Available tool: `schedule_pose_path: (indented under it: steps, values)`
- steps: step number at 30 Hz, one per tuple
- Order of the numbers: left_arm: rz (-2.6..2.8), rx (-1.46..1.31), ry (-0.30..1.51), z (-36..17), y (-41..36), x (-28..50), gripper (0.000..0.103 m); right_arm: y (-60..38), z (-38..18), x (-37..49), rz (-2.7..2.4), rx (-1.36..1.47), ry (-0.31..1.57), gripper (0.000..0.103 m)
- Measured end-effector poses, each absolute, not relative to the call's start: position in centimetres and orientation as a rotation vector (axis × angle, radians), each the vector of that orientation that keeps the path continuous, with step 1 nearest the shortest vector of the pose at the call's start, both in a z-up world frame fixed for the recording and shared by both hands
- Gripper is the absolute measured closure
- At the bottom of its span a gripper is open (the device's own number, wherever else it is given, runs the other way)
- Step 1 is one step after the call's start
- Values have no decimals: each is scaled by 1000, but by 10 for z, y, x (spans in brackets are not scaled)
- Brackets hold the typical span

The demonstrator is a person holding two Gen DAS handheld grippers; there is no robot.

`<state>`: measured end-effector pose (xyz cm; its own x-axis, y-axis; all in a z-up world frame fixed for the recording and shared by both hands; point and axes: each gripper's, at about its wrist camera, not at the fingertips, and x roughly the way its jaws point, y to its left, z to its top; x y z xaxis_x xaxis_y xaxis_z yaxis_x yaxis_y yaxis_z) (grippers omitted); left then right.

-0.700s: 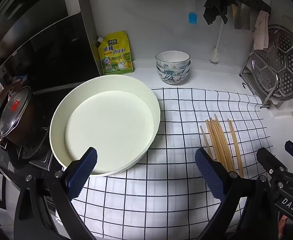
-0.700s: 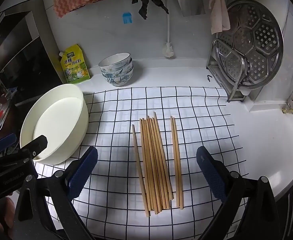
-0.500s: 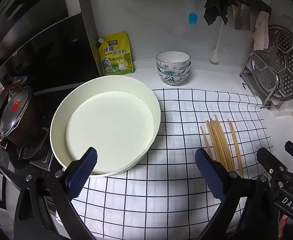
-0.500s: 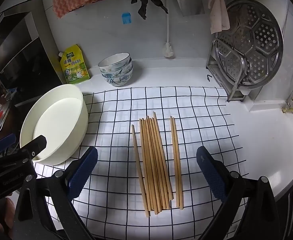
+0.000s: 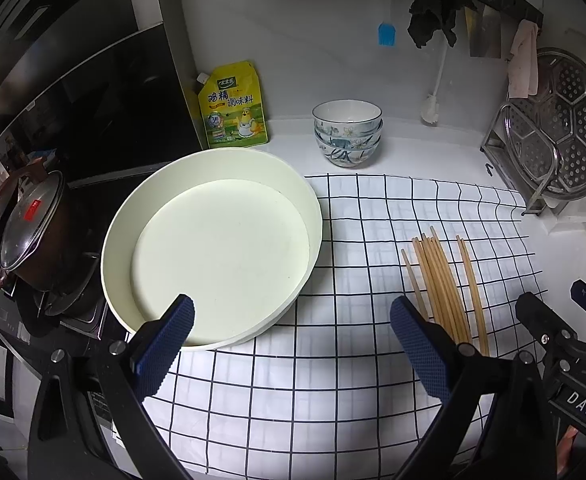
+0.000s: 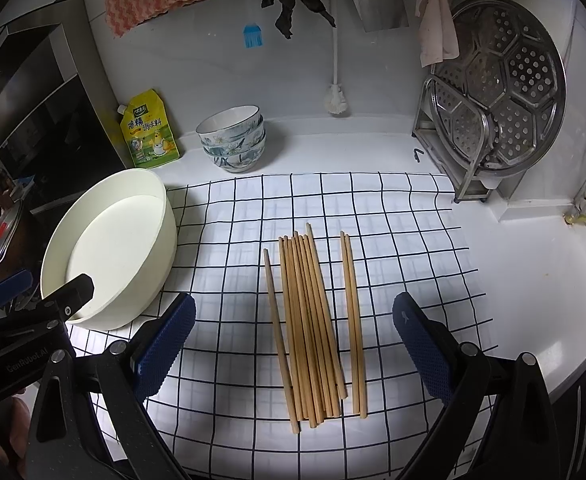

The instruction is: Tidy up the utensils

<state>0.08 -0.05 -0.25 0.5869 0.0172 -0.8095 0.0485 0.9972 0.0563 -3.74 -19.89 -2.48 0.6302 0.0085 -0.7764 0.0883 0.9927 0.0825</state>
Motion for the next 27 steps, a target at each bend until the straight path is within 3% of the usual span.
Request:
schedule_pose_path:
  steps: [27]
  values:
    - [-19, 75, 938, -1, 1, -3, 6, -198, -24, -40, -46, 121, 886, 9]
